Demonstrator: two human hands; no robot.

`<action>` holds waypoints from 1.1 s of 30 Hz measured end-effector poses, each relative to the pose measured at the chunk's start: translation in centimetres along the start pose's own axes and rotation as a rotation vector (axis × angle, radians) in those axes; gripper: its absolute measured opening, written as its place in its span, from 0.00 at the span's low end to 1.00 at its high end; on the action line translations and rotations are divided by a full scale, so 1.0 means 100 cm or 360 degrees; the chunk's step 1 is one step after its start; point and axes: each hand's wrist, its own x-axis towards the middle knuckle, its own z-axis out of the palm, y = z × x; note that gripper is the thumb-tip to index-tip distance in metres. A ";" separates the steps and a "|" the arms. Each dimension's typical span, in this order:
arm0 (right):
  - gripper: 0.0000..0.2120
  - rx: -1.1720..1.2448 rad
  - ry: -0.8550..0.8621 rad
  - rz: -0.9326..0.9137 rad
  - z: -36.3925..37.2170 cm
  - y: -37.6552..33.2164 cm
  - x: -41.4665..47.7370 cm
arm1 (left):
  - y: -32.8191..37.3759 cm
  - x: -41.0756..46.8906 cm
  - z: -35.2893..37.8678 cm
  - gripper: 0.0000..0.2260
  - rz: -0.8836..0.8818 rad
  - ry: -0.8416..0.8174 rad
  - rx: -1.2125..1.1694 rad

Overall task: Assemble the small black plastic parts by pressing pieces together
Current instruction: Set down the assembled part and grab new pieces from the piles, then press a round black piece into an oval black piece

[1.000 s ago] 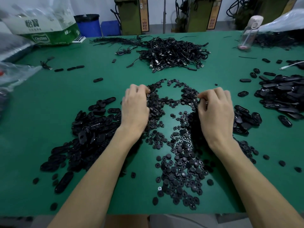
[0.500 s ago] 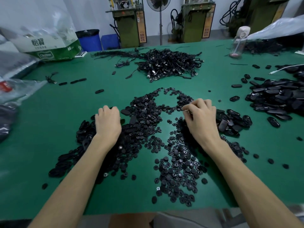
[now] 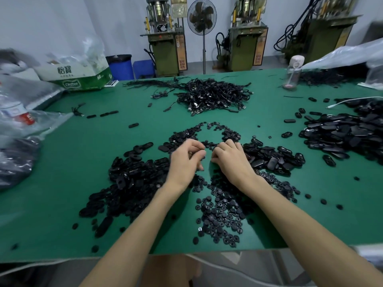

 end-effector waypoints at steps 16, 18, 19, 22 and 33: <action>0.07 0.0544 0.0307 0.0318 -0.013 -0.013 -0.035 | -0.009 -0.019 0.032 0.09 -0.0262 -0.0020 -0.0619; 0.08 0.0569 0.0316 0.0318 -0.015 -0.013 -0.035 | -0.008 -0.021 0.033 0.11 -0.0262 -0.0015 -0.0609; 0.08 0.0575 0.0310 0.0314 -0.016 -0.013 -0.035 | -0.009 -0.021 0.034 0.11 -0.0263 -0.0017 -0.0588; 0.07 0.0613 0.0303 0.0296 -0.017 -0.013 -0.035 | -0.009 -0.021 0.035 0.12 -0.0280 -0.0033 -0.0540; 0.04 0.0885 0.0389 0.0330 -0.014 -0.011 -0.036 | -0.009 -0.023 0.035 0.07 -0.0268 -0.0050 -0.0642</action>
